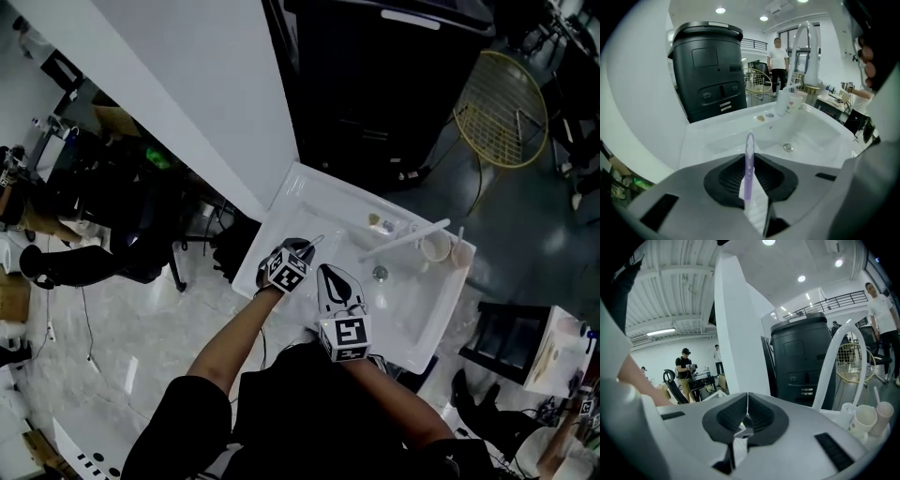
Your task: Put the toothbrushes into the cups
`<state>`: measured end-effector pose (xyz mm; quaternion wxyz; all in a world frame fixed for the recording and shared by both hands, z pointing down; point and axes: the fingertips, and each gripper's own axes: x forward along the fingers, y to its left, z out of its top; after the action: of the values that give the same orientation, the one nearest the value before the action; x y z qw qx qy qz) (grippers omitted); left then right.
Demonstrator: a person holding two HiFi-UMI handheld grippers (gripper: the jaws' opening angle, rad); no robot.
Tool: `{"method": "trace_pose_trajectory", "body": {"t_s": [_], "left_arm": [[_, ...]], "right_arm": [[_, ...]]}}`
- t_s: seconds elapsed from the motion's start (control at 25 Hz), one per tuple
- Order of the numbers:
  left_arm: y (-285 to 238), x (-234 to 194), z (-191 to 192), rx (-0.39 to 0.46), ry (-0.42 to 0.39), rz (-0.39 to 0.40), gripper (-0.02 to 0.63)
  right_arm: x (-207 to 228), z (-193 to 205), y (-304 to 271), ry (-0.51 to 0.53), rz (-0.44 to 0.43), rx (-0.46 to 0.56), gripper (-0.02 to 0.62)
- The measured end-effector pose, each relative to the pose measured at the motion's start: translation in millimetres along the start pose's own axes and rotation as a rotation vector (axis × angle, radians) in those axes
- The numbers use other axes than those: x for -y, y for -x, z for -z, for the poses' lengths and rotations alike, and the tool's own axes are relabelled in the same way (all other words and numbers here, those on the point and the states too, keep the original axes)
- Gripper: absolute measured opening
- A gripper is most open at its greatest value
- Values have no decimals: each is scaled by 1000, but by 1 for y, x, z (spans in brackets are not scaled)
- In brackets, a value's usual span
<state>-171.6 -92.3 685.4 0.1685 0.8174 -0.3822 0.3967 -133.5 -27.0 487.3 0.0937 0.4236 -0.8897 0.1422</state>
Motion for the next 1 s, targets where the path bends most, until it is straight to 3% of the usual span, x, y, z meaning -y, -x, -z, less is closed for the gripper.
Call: {"method": "trace_pose_trajectory", "body": {"t_s": [0.24, 0.48, 1.0], "left_arm": [[62, 18, 0, 80, 130, -24, 72], [127, 43, -24, 276, 202, -24, 72], [218, 88, -57, 604, 244, -33, 72]], "right_arm": [[-17, 6, 25, 3, 27, -14, 20], [-21, -6, 48, 1, 79, 14, 20], [-43, -4, 83, 58, 122, 33, 20]]}}
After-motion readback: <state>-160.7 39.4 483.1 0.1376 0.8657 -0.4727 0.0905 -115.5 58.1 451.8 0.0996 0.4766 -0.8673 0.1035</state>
